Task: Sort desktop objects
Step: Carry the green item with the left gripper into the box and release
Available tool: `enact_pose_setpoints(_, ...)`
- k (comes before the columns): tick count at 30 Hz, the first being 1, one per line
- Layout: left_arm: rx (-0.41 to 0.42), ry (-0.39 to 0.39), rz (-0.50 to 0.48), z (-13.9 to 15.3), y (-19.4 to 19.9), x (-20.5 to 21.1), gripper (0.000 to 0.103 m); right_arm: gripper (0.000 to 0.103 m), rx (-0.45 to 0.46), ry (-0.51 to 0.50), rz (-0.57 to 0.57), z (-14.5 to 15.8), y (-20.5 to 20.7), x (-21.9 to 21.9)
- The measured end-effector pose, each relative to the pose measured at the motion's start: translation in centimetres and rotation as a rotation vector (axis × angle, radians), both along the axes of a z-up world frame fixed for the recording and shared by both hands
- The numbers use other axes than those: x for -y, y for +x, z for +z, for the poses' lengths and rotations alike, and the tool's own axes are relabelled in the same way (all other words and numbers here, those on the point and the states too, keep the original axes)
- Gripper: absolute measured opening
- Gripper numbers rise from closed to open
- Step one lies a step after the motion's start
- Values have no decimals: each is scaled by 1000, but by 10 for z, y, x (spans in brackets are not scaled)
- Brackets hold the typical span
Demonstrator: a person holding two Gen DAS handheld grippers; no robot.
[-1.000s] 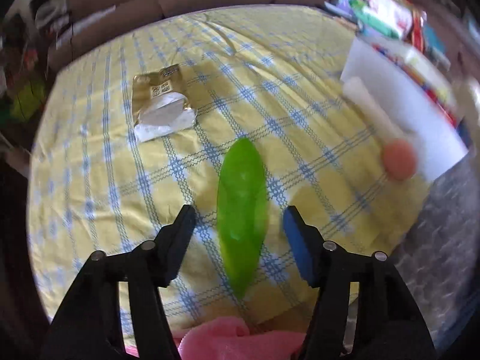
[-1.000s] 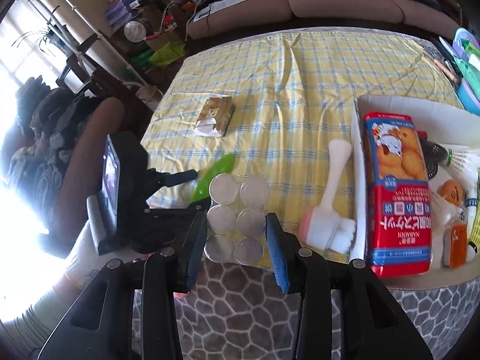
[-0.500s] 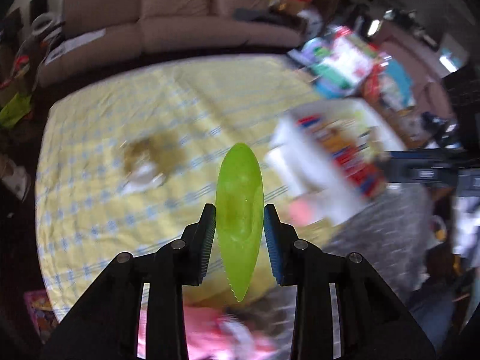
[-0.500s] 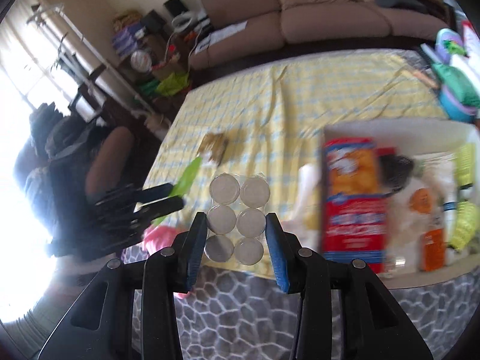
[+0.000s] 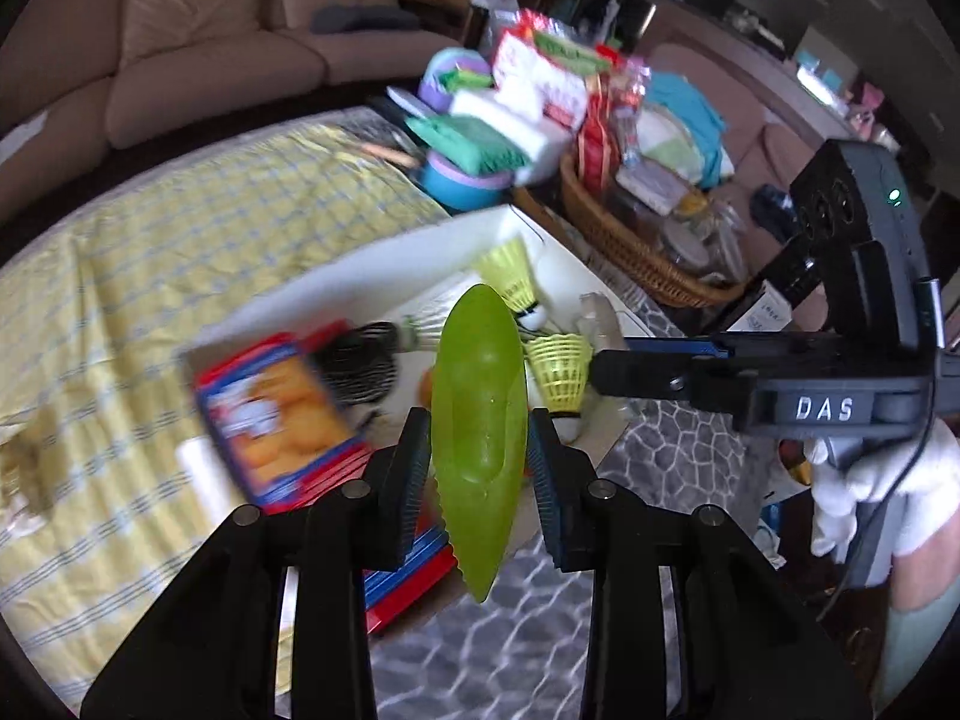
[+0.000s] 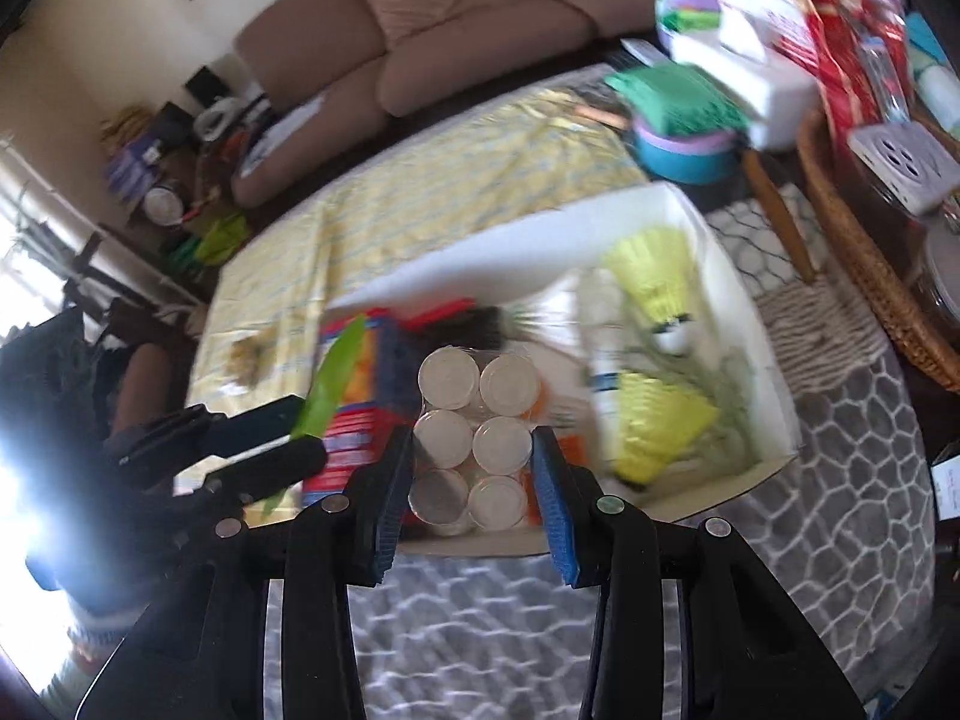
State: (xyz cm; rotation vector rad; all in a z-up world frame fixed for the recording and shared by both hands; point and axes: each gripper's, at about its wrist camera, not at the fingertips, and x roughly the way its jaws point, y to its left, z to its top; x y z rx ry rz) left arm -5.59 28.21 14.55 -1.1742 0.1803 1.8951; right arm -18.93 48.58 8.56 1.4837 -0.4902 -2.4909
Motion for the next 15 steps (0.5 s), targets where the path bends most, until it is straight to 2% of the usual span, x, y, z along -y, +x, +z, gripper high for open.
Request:
enact_pose_setpoints(7,30,-87,-7,-42,-3,-57,30,40,47,31,-7,-33,-25,-24)
enact_pose_setpoints(12,24,-123,7,-55,-1,-65,31,41,56,23,-15,-44,-37,-27)
enact_pose_setpoints(15,24,-123,31,-55,-6,-62,30,46,63,1,-56,-49,-39,-34)
